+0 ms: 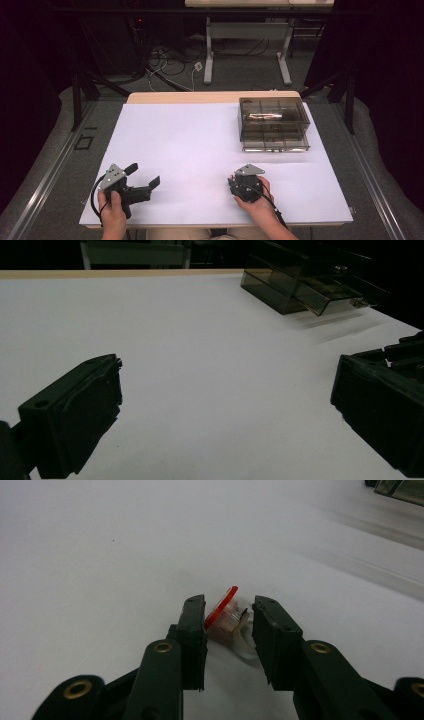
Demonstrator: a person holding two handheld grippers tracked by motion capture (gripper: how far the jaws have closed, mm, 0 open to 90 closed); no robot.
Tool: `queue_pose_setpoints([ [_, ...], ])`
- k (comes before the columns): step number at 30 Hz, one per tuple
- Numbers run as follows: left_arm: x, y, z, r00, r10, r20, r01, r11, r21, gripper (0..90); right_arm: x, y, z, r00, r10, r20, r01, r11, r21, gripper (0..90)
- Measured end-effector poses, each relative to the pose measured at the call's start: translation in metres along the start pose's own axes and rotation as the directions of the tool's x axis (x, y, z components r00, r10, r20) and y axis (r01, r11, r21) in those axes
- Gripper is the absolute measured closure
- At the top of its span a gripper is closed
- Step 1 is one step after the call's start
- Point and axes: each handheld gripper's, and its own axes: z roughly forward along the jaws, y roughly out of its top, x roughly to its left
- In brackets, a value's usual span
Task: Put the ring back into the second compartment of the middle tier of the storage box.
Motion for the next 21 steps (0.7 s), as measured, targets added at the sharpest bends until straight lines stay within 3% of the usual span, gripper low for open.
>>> queue_pose_setpoints([
  [8, 0.0007, -0.0001, -0.0003, 1.0, -0.001, -0.002, 0.001, 1.0, 0.002, 0.0, 0.0009, -0.0014, -0.0002, 0.9997, -0.025, -0.001, 0.025, 1.0, -0.008, 68.6],
  [13, 0.0007, -0.0002, -0.0006, 1.0, -0.003, -0.003, 0.003, 1.0, 0.001, 0.0, 0.0042, -0.0028, -0.0009, 0.9977, -0.065, 0.02, 0.066, 0.998, -0.024, 70.3],
  [21, 0.0008, -0.0004, -0.0006, 1.0, -0.004, -0.003, 0.004, 1.0, 0.002, 0.0, 0.0038, -0.0029, -0.0006, 0.9982, -0.058, 0.013, 0.059, 0.997, -0.041, 70.3],
])
